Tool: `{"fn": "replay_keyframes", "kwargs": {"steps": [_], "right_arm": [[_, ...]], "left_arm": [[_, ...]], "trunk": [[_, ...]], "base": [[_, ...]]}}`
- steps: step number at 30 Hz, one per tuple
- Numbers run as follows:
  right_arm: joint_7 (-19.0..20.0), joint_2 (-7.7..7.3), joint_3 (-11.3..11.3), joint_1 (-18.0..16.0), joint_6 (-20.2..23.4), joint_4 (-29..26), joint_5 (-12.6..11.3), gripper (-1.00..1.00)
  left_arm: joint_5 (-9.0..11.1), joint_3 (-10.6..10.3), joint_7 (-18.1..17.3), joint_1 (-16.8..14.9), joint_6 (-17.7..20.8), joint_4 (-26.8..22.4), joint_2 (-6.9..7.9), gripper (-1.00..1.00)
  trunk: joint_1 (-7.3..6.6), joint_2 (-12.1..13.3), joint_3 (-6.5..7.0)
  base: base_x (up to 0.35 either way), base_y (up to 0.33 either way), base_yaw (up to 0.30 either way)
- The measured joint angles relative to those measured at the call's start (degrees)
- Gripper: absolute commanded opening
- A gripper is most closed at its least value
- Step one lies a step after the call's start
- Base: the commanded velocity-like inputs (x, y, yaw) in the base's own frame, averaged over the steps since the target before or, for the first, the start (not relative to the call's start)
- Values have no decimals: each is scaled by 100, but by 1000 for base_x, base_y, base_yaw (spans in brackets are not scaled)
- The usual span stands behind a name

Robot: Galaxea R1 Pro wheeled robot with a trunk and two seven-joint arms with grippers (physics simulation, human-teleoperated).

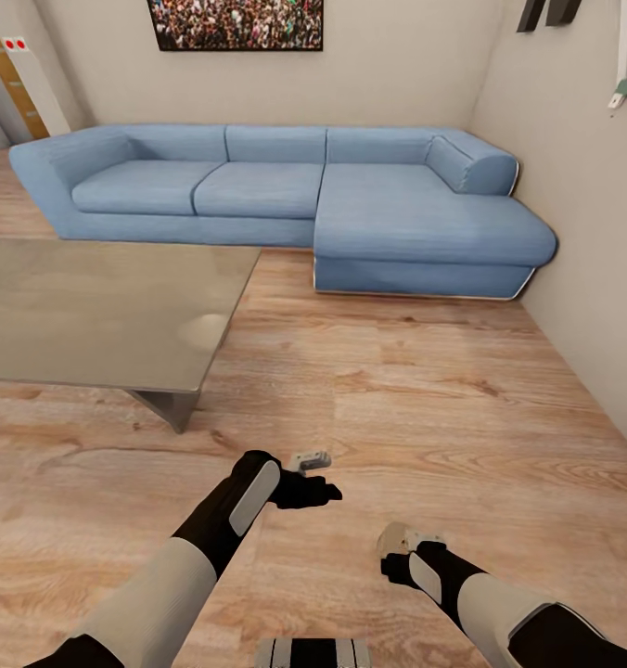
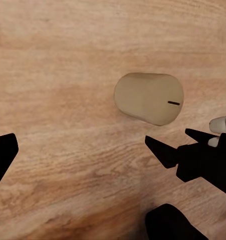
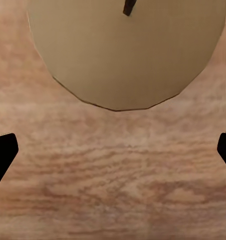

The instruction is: Place each of the two pumpkins and all three candles from the living room inside a cabinet in the living room (use any cabinet), then make sure every cabinet is closed, and position the cauldron so it is next to a table in the living room.

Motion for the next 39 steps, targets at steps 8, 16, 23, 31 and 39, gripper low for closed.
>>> {"fn": "replay_keyframes", "kwargs": {"steps": [8,16,23,31,39], "right_arm": [[0,1,0,0,1,0,0,100],[0,3,0,0,1,0,0,100],[0,3,0,0,2,0,0,100],[0,3,7,2,1,0,0,100],[0,3,2,7,-1,0,0,100]], "left_arm": [[-1,0,0,0,-9,0,0,100],[-1,0,0,0,-9,0,0,100],[0,0,0,0,-9,0,0,100],[-1,-12,0,0,-9,5,0,100],[-1,-18,0,0,-9,9,0,100]], "trunk": [[10,-6,-89],[18,-9,-155],[28,-15,-245],[28,-15,-245],[25,-15,-244]], "base": [[0,0,0],[0,0,0],[0,0,0],[0,0,0],[145,0,0]]}}
